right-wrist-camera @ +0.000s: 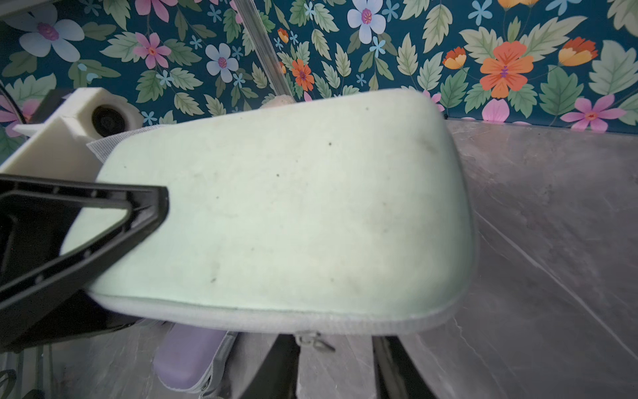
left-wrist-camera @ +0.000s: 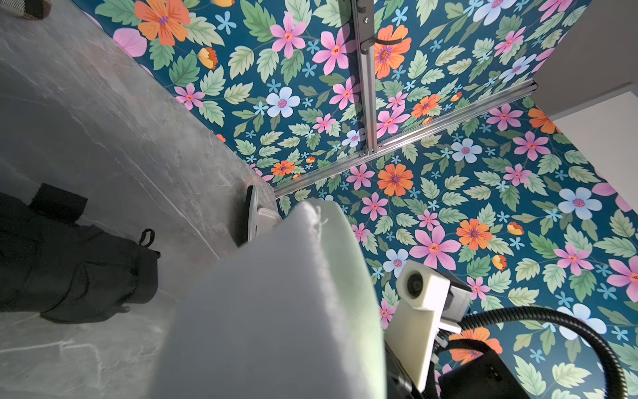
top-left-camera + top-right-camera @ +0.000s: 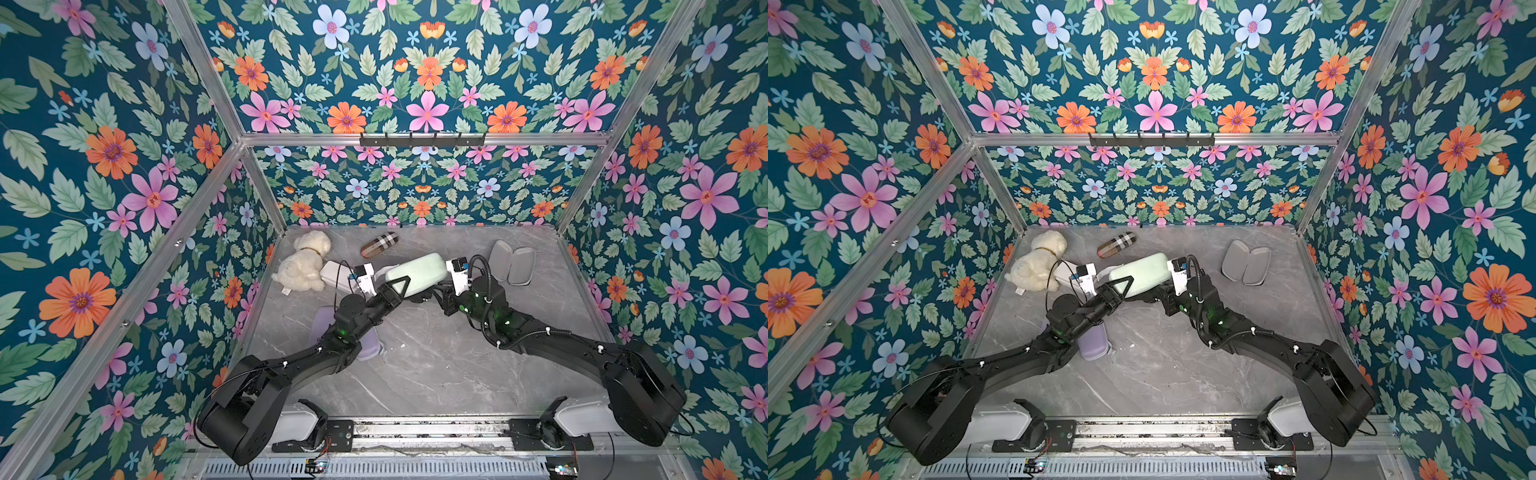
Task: Put umbrellas into zippered umbrella sleeves
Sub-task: Zip the zipper on the umbrella sleeve.
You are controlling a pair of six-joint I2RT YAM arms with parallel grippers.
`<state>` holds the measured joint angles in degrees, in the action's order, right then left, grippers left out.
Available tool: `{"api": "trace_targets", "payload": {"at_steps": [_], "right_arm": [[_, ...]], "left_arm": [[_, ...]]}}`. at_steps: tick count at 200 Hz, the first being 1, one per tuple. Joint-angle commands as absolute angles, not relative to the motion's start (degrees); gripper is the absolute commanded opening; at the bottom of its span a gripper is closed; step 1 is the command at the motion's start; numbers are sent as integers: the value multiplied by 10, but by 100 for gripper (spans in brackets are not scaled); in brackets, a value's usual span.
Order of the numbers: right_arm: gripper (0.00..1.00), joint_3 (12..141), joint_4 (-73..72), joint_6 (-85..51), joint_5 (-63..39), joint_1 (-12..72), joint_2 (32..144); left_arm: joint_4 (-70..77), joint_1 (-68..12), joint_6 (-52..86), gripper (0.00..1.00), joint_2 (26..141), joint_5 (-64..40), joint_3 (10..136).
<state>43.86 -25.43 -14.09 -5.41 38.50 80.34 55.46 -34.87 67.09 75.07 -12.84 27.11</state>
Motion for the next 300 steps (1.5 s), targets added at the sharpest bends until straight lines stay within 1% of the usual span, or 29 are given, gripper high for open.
{"api": "trace_targets", "payload": {"at_steps": [1, 16, 52, 72, 91, 119, 149, 175, 201, 219, 221, 233, 255, 280, 291, 300], "right_arm": [[27, 449, -274, -122, -63, 385, 807], [22, 451, -277, -122, -69, 386, 809], [14, 442, -299, -126, -73, 388, 806], [7, 430, -310, -119, -71, 395, 797], [0, 429, -284, -84, -50, 412, 791], [0, 440, -229, -44, -31, 454, 796], [0, 465, -222, -52, -21, 514, 825], [0, 497, -257, -100, -26, 544, 855], [0, 512, -301, -177, -43, 547, 884], [0, 505, -301, -199, -47, 540, 883], [2, 503, -298, -203, -48, 539, 881], [20, 487, -281, -242, -60, 520, 865], [48, 425, -289, -371, -122, 447, 828], [66, 364, -350, -492, -176, 371, 789], [72, 360, -364, -522, -184, 358, 780], [74, 365, -367, -539, -181, 353, 777]], "left_arm": [[596, -351, 664, 0, 749, -132, 273], [595, -352, 664, 0, 750, -131, 273], [601, -354, 664, 0, 755, -129, 272], [600, -354, 663, 0, 755, -129, 274], [597, -353, 661, 0, 753, -125, 276], [593, -353, 649, 0, 752, -104, 284], [636, -355, 660, 0, 786, -96, 293], [682, -364, 682, 0, 821, -90, 296], [691, -370, 684, 0, 828, -84, 299], [697, -369, 684, 0, 817, -73, 288], [696, -368, 683, 0, 815, -71, 287], [696, -366, 681, 0, 804, -58, 278], [708, -364, 681, 1, 790, -32, 259], [741, -364, 695, 3, 796, -10, 244], [754, -367, 700, 3, 804, -9, 244], [766, -371, 707, 4, 811, -6, 243]]}}
